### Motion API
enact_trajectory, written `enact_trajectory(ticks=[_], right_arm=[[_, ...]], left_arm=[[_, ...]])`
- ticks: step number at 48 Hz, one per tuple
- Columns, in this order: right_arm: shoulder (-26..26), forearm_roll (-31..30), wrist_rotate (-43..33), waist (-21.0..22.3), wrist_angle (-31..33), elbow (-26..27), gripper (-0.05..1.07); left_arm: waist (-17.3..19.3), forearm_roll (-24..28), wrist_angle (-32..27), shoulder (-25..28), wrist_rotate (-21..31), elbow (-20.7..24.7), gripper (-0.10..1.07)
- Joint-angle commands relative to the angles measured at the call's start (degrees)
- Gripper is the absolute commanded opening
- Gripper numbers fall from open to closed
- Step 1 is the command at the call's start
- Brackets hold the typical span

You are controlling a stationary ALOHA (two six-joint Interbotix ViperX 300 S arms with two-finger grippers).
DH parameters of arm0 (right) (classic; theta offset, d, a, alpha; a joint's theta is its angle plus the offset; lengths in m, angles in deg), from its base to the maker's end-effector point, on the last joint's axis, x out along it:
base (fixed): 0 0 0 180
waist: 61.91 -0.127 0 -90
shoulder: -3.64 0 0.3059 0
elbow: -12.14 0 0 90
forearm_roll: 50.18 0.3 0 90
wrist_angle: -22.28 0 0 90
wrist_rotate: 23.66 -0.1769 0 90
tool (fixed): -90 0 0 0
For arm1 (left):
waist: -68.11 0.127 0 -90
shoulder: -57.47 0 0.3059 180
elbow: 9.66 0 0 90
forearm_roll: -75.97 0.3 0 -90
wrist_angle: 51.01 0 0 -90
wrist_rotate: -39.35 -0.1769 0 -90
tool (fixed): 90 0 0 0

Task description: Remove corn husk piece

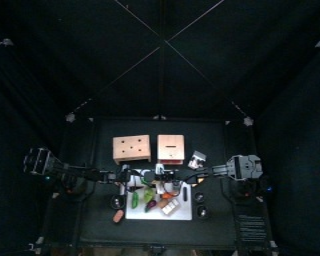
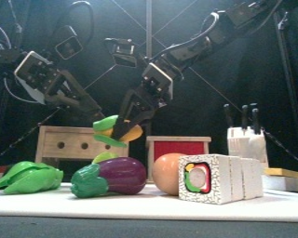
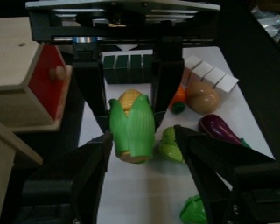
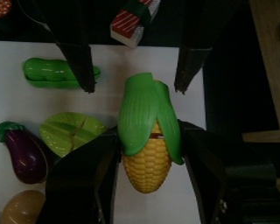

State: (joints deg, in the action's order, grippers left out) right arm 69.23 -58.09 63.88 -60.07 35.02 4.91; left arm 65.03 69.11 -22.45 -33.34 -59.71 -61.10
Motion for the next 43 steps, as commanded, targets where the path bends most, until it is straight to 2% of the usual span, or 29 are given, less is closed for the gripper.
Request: enact_trajectory(ticks=[1, 9, 14, 23, 43], right_arm=[[2.29, 0.00, 0.00, 0.35, -0.26, 1.58, 0.67], [2.29, 0.00, 0.00, 0.35, -0.18, 1.58, 0.67], [2.29, 0.00, 0.00, 0.35, -0.35, 1.67, 0.67], [2.29, 0.35, -0.09, 0.53, -0.44, 1.85, 0.67], [2.20, 1.41, -0.09, 1.05, -0.44, 2.20, 0.67]], left_arm=[[-0.09, -2.02, 0.26, 0.35, -2.20, 1.67, 0.93], [-0.70, -5.36, 0.26, 1.05, -6.24, 2.37, 0.92], [-1.23, -6.59, 0.26, 1.58, -7.03, 2.46, 0.92], [-2.46, -6.77, 0.26, 2.29, -7.38, 3.08, 0.92], [-2.55, -7.73, 0.26, 2.81, -10.28, 3.25, 0.88]])
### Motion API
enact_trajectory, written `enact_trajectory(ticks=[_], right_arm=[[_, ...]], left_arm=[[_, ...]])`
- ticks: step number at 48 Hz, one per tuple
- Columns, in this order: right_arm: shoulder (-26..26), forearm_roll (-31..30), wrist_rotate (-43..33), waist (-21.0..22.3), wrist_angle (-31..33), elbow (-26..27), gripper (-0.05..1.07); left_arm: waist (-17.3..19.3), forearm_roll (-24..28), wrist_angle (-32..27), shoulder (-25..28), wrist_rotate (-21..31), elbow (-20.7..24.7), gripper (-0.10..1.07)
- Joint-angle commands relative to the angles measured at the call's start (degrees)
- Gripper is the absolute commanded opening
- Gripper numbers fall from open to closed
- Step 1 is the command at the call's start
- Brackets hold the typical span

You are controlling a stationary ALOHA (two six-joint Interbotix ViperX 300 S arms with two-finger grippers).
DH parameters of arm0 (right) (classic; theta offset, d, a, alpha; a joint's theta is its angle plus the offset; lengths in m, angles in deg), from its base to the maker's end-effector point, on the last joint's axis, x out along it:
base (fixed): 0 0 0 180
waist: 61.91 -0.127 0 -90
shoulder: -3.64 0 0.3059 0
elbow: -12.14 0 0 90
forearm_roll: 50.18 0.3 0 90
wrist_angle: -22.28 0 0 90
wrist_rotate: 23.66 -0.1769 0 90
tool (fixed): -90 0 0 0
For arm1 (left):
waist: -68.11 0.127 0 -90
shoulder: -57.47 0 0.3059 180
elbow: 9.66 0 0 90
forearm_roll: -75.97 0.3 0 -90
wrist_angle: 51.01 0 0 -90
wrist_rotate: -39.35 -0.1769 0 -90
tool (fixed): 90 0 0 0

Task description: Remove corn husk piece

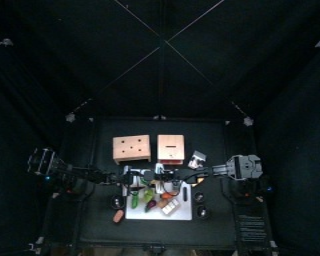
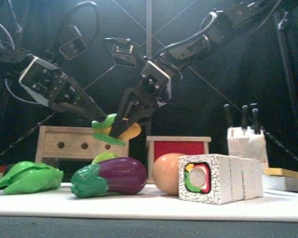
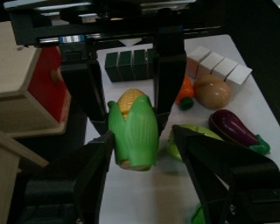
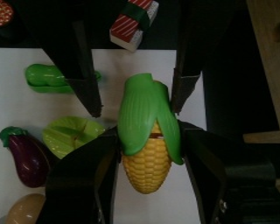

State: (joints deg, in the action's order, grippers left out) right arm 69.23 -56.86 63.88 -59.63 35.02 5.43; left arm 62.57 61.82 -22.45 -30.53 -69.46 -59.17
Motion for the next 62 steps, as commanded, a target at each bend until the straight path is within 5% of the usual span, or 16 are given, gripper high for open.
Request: enact_trajectory(ticks=[1, 33, 62], right_arm=[[2.29, 0.18, -0.18, 0.62, -0.44, 1.67, 0.67], [2.29, 0.79, -0.18, 0.97, -0.44, 2.02, 0.67], [2.55, 0.88, -0.18, 1.05, -0.35, 1.58, 0.67]], left_arm=[[-0.09, -0.62, 0.26, 0.00, -0.70, 1.32, 0.88], [0.00, -5.36, 0.35, -0.79, -6.15, 1.14, 0.59], [0.00, -5.45, 0.26, -1.41, -6.24, 0.53, 0.46]])
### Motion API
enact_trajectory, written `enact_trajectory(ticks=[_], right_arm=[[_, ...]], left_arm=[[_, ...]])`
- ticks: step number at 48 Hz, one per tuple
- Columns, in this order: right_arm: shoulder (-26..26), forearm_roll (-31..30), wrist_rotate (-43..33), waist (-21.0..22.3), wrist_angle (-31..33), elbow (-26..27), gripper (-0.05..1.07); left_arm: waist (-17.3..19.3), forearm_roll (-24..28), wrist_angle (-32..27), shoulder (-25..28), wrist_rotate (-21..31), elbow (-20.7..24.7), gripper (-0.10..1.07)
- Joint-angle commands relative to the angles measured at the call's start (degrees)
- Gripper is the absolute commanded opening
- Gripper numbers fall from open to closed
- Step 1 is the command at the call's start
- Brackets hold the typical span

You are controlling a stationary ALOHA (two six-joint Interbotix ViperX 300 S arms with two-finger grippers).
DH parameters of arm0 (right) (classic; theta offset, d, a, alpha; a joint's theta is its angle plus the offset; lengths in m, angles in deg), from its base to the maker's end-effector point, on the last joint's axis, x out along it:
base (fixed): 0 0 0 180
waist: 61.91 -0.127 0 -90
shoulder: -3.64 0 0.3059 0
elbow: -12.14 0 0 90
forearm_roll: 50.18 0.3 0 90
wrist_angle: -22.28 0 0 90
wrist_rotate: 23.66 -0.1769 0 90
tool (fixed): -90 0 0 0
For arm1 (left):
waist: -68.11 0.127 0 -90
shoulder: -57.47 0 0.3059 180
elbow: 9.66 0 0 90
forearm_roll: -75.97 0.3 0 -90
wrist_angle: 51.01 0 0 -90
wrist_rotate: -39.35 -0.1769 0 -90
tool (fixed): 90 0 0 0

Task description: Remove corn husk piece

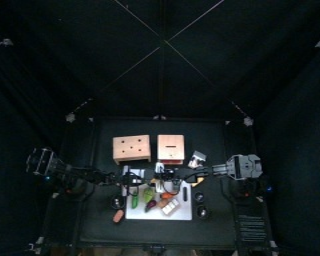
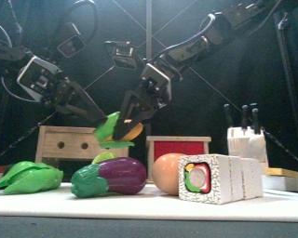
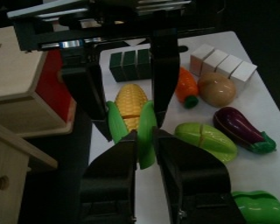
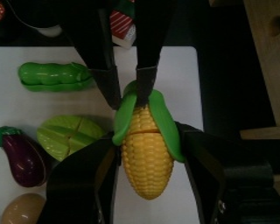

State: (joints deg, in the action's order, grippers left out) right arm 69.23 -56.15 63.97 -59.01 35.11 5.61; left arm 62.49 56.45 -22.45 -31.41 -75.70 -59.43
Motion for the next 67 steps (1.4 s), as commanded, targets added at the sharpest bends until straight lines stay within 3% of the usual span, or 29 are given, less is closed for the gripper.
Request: enact_trajectory(ticks=[1, 39, 67], right_arm=[[2.55, 0.26, -0.26, 0.44, -0.53, 1.41, 0.67], [3.08, 0.26, -0.26, 0.44, -0.26, -0.35, 0.67], [4.31, 0.26, -0.26, 0.18, -0.26, -1.49, 0.67]], left_arm=[[0.09, -0.09, 0.26, -0.53, 0.00, 0.70, 0.45], [0.62, -1.93, 0.18, -7.91, 0.00, -4.39, 0.43], [0.62, -2.11, 0.18, -7.91, 0.09, -4.48, 0.43]])
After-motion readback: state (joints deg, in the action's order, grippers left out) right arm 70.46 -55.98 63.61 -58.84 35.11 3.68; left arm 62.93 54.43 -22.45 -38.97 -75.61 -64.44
